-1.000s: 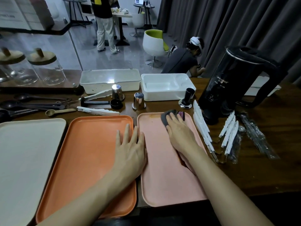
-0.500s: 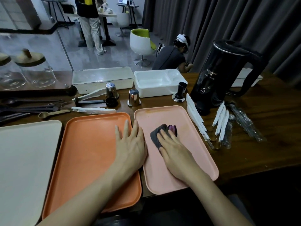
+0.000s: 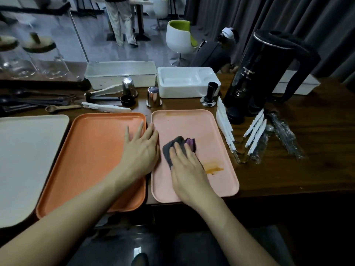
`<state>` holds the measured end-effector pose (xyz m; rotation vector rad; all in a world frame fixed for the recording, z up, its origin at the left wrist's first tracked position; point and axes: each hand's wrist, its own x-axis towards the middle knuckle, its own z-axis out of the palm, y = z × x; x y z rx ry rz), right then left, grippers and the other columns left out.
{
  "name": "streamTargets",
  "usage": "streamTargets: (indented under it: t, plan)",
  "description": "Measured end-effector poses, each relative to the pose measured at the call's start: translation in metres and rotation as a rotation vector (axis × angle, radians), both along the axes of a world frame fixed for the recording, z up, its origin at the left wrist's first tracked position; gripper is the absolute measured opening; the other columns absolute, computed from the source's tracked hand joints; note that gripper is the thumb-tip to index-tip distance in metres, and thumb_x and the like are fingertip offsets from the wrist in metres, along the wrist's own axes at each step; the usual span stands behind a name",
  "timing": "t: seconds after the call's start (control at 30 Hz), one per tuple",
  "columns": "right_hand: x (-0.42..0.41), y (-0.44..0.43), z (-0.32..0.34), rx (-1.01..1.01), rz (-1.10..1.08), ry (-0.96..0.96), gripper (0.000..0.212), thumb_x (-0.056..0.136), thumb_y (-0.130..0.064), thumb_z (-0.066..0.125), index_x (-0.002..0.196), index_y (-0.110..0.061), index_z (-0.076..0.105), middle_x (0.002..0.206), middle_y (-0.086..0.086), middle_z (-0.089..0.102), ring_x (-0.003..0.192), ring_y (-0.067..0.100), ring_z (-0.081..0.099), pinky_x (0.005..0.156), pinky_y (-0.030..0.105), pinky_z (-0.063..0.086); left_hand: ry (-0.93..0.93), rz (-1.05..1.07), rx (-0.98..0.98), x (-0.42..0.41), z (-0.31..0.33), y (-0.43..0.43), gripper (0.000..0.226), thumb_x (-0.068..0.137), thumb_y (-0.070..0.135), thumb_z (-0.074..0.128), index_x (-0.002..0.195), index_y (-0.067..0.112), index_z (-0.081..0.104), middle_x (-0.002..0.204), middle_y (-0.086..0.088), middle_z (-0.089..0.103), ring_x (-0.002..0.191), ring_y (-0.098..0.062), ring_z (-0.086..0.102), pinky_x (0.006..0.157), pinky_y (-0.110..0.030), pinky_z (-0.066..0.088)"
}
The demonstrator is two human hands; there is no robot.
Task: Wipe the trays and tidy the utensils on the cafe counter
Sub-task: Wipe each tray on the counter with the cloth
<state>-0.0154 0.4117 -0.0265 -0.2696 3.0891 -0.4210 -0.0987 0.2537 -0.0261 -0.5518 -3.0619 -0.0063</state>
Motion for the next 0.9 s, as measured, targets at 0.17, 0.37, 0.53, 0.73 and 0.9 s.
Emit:
streamTargets:
  t: [0.17,0.37,0.53,0.73,0.9]
  plan:
    - [0.020,0.012,-0.001,0.001,0.111,-0.012,0.064,0.101,-0.017,0.033,0.160,-0.010,0.011,0.169,0.006,0.006,0.155,0.029,-0.005,0.126,0.042,0.008,-0.075,-0.001,-0.038,-0.001,0.007,0.000,0.059,0.104,0.030,0.030,0.160,0.016,0.019,0.171,-0.003,0.005,0.158,-0.030,0.001,0.121,-0.066,0.004]
    - [0.028,0.078,0.006,0.078,-0.048,-0.027,0.062,0.105,-0.014,0.036,0.161,-0.012,0.008,0.169,0.005,0.004,0.155,0.028,-0.007,0.124,0.037,-0.001,-0.093,0.018,-0.010,0.003,0.011,0.004,0.057,0.105,0.025,0.032,0.160,0.015,0.021,0.171,-0.002,0.005,0.157,-0.031,0.002,0.121,-0.065,0.005]
    - [0.027,0.062,-0.001,0.143,-0.127,-0.007,0.070,0.098,-0.013,0.037,0.159,-0.004,0.005,0.168,0.015,0.005,0.154,0.036,-0.005,0.126,0.048,0.007,-0.065,0.025,0.004,0.006,0.009,0.006,0.057,0.105,0.027,0.030,0.160,0.014,0.020,0.171,-0.005,0.007,0.157,-0.033,0.004,0.122,-0.064,0.005]
    - [0.022,-0.010,0.005,0.015,-0.037,0.007,0.076,0.095,-0.010,0.040,0.160,-0.007,0.001,0.169,0.010,-0.006,0.154,0.034,-0.014,0.126,0.047,0.004,-0.057,0.003,-0.006,0.000,0.003,0.003,0.055,0.104,0.029,0.027,0.157,0.015,0.024,0.171,-0.005,0.008,0.157,-0.034,0.004,0.121,-0.065,0.006]
    - [0.020,0.002,-0.005,0.066,0.006,0.000,0.068,0.102,-0.014,0.038,0.160,-0.011,0.003,0.169,0.006,-0.004,0.154,0.029,-0.013,0.126,0.041,0.002,-0.063,-0.012,0.015,-0.001,0.003,-0.001,0.057,0.104,0.031,0.027,0.159,0.017,0.020,0.171,-0.003,0.006,0.157,-0.033,0.004,0.121,-0.065,0.004]
